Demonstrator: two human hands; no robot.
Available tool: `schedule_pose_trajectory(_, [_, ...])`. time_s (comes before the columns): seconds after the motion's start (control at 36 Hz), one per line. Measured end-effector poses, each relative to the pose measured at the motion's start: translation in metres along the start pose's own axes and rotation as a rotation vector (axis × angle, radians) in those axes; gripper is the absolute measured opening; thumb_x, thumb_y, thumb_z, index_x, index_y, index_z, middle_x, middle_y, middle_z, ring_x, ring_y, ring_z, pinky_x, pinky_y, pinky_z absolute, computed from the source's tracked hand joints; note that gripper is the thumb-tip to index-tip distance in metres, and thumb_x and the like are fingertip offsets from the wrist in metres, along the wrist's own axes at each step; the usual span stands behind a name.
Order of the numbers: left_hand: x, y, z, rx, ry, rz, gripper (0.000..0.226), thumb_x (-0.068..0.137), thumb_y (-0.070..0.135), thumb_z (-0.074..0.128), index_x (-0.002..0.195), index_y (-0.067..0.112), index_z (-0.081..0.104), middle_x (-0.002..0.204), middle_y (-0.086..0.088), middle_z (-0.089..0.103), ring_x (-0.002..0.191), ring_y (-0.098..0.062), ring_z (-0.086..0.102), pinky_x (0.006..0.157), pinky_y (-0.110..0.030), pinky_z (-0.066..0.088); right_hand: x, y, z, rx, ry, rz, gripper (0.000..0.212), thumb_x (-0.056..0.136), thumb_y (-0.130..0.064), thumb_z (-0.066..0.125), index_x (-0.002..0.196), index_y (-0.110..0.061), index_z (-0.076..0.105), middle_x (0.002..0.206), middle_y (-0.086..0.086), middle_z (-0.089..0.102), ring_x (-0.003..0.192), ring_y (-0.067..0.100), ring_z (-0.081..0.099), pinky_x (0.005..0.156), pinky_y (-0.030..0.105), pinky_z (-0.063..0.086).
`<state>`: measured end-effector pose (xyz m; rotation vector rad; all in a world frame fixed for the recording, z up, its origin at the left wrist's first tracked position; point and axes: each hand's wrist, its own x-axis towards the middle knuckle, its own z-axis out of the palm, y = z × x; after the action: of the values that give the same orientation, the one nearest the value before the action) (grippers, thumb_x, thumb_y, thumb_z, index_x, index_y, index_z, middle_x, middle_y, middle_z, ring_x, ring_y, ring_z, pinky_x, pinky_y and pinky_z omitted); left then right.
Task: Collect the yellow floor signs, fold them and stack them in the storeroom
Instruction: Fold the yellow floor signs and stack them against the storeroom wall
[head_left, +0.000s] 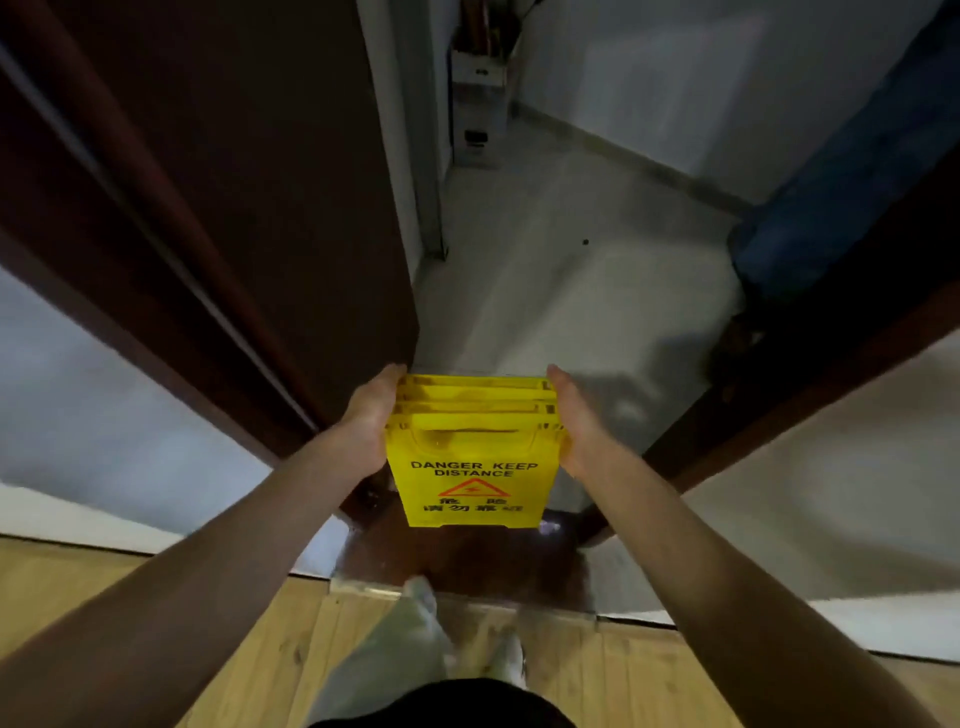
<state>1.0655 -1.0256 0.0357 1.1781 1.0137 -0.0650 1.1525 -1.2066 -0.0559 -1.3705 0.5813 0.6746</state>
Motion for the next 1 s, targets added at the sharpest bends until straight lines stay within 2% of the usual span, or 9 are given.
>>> schedule_pose_trajectory(0.11, [0.045,0.03,0.025,0.043,-0.04,-0.008,0.027,0.096,0.03,0.051,0.074,0.016,0.056,0.062,-0.005,0.061,0.042,-0.015,0.061,0.028,-0.016,0.041,0.012,-0.046,0.019,-0.007,0.108,-0.076,0.047,0.084,-0.057,0.055,0.115,-0.022,0.058,0.132,0.014,0.062,0.119,0.035,0.06,0.105,0.056,0.045])
schedule_pose_trajectory(0.19, [0.085,0.055,0.043,0.057,-0.083,-0.01,0.027,0.097,0.03,0.05,0.075,0.015,0.056,0.066,-0.006,0.06,0.029,-0.009,0.057,0.028,-0.017,0.042,0.04,-0.078,0.032,0.0,0.138,-0.08,0.054,0.088,-0.056,0.052,0.123,-0.016,0.058,0.132,0.015,0.061,0.118,0.034,0.061,0.101,0.056,0.047])
schedule_pose_trajectory(0.28, [0.127,0.085,0.058,0.059,-0.124,0.01,0.029,0.099,0.026,0.046,0.074,0.013,0.054,0.07,-0.007,0.056,0.036,-0.014,0.06,0.029,-0.018,0.043,0.07,-0.112,0.048,0.022,0.165,-0.083,0.048,0.098,-0.047,0.047,0.125,-0.009,0.057,0.116,0.016,0.067,0.092,0.032,0.067,0.077,0.042,0.056])
schedule_pose_trajectory(0.36, [0.167,0.117,0.068,0.062,-0.152,-0.009,0.029,0.099,0.026,0.045,0.076,0.013,0.056,0.063,-0.007,0.061,0.041,-0.016,0.062,0.03,-0.019,0.045,0.103,-0.14,0.066,0.055,0.149,-0.088,0.049,0.101,-0.043,0.042,0.122,-0.002,0.06,0.106,0.022,0.069,0.078,0.03,0.066,0.078,0.044,0.054])
schedule_pose_trajectory(0.47, [0.21,0.157,0.083,0.087,-0.184,-0.02,0.026,0.096,0.027,0.048,0.077,0.014,0.06,0.047,-0.001,0.064,0.033,-0.011,0.06,0.033,-0.019,0.046,0.139,-0.181,0.085,0.085,0.17,-0.082,0.042,0.101,-0.042,0.042,0.095,-0.008,0.065,0.074,0.012,0.074,0.069,0.028,0.067,0.078,0.044,0.056])
schedule_pose_trajectory(0.56, [0.242,0.185,0.106,0.17,-0.178,-0.001,0.024,0.092,0.027,0.05,0.074,0.015,0.06,0.056,-0.004,0.066,0.044,-0.017,0.062,0.042,-0.019,0.048,0.166,-0.208,0.088,0.104,0.201,-0.071,0.044,0.101,-0.044,0.041,0.098,-0.007,0.064,0.094,0.018,0.071,0.078,0.032,0.067,0.09,0.05,0.054])
schedule_pose_trajectory(0.67, [0.278,0.2,0.133,0.312,-0.108,0.078,0.033,0.074,0.045,0.054,0.069,0.013,0.062,0.087,-0.019,0.068,0.078,-0.03,0.065,0.08,-0.043,0.055,0.181,-0.23,0.085,0.169,0.217,-0.101,0.037,0.103,-0.039,0.04,0.091,-0.01,0.059,0.084,0.01,0.065,0.072,0.024,0.063,0.067,0.036,0.052])
schedule_pose_trajectory(0.86, [0.322,0.24,0.215,0.366,-0.155,0.154,0.027,0.088,0.033,0.051,0.067,0.015,0.052,0.075,-0.007,0.053,0.063,-0.021,0.049,0.059,-0.029,0.039,0.238,-0.282,0.064,0.257,0.341,-0.102,0.053,0.1,-0.048,0.042,0.135,-0.009,0.05,0.121,0.012,0.062,0.109,0.031,0.061,0.097,0.043,0.05])
schedule_pose_trajectory(1.0, [0.364,0.262,0.292,0.446,-0.166,0.168,0.025,0.088,0.034,0.049,0.076,0.013,0.053,0.077,-0.007,0.053,0.062,-0.019,0.048,0.051,-0.027,0.036,0.29,-0.329,0.032,0.319,0.358,-0.101,0.059,0.099,-0.049,0.042,0.139,-0.005,0.048,0.124,0.013,0.062,0.109,0.031,0.062,0.094,0.043,0.052])
